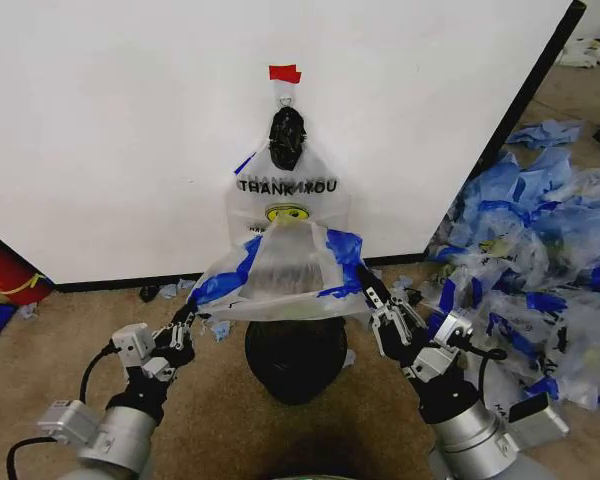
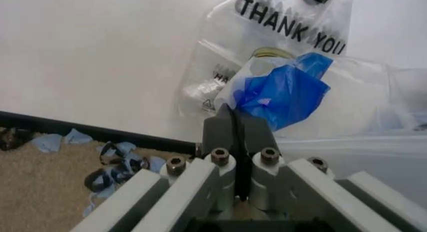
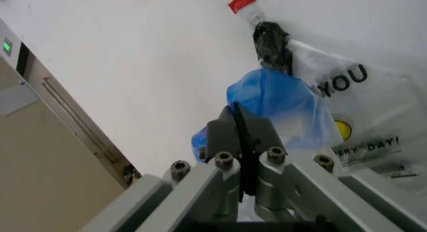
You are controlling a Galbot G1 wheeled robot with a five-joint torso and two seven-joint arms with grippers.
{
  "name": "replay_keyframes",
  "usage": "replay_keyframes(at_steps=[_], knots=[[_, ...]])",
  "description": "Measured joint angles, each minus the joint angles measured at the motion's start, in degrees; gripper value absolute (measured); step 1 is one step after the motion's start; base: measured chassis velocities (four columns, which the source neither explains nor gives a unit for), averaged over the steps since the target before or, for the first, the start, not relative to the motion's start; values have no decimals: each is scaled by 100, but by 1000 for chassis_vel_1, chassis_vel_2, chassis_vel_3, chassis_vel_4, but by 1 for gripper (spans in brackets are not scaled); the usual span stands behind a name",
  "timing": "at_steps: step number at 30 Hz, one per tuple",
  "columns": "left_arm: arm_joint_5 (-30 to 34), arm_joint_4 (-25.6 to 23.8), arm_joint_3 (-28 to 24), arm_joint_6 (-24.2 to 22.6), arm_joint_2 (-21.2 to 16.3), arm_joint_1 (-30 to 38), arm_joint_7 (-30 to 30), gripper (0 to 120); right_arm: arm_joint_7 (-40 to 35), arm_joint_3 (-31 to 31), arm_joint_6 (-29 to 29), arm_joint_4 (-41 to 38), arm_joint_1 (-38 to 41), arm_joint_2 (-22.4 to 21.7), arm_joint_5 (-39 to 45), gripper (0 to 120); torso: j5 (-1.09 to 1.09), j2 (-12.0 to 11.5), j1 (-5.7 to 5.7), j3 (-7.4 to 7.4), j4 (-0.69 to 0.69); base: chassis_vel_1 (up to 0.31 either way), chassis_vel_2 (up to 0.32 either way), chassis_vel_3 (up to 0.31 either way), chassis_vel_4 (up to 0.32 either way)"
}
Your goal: Pick up the garbage bag from the wall and place it over the trash bin.
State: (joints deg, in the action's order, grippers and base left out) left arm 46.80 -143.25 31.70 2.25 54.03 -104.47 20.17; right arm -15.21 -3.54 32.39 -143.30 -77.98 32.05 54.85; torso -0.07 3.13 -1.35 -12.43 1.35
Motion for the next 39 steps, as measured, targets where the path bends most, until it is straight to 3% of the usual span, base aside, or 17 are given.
replay_keyframes(at_steps=[26, 39], knots=[[-224, 2, -631, -2, 206, -273, 61, 0, -126, -471, 71, 103, -985, -1, -829, 0, 0, 0, 0, 0, 0, 0, 0, 0, 0], [137, 1, -512, -87, 191, -41, 17, 0, 193, -616, 230, 42, -410, 65, -354, 0, 0, 0, 0, 0, 0, 0, 0, 0, 0]])
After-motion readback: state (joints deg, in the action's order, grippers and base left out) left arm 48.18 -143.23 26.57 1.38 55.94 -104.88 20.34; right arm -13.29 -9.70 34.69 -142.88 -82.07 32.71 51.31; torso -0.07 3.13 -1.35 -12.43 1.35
